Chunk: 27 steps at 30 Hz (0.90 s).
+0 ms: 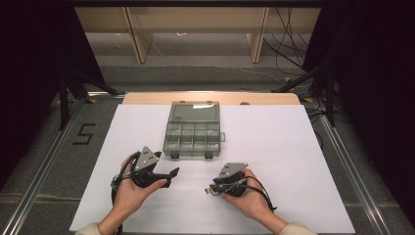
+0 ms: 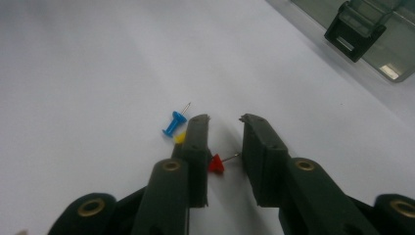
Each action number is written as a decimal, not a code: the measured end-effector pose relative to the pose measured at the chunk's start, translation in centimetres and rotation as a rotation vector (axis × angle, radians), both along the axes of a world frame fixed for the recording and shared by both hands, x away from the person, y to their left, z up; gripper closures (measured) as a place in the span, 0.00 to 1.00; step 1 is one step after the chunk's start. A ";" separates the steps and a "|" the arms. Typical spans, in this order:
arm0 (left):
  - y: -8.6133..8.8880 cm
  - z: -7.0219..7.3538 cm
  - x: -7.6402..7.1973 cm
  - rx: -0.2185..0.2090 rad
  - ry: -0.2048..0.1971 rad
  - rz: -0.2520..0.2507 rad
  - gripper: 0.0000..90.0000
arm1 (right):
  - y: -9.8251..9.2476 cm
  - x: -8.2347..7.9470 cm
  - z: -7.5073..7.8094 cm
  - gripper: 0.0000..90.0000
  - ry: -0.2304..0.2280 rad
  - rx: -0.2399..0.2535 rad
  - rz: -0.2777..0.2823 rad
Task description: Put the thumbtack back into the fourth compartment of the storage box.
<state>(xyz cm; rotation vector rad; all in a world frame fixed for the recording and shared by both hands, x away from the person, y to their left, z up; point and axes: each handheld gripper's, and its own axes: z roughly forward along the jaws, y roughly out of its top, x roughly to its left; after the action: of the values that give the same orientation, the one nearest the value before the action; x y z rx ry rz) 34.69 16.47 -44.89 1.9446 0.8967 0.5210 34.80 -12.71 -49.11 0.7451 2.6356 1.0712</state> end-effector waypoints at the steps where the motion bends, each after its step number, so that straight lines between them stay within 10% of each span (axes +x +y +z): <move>1: 0.0 0.0 0.0 0.000 0.001 -0.001 0.17 | 0.0 0.0 0.0 0.84 0.001 -0.002 0.002; 27: -0.1 -0.1 0.0 -0.007 0.011 0.002 0.17 | -0.1 0.2 0.1 1.00 0.016 -0.003 -0.014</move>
<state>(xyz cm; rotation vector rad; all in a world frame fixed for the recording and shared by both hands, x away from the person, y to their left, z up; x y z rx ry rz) 34.66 16.34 -44.97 1.9419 0.9067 0.5085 34.95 -12.83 -48.99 0.7731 2.6409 1.0621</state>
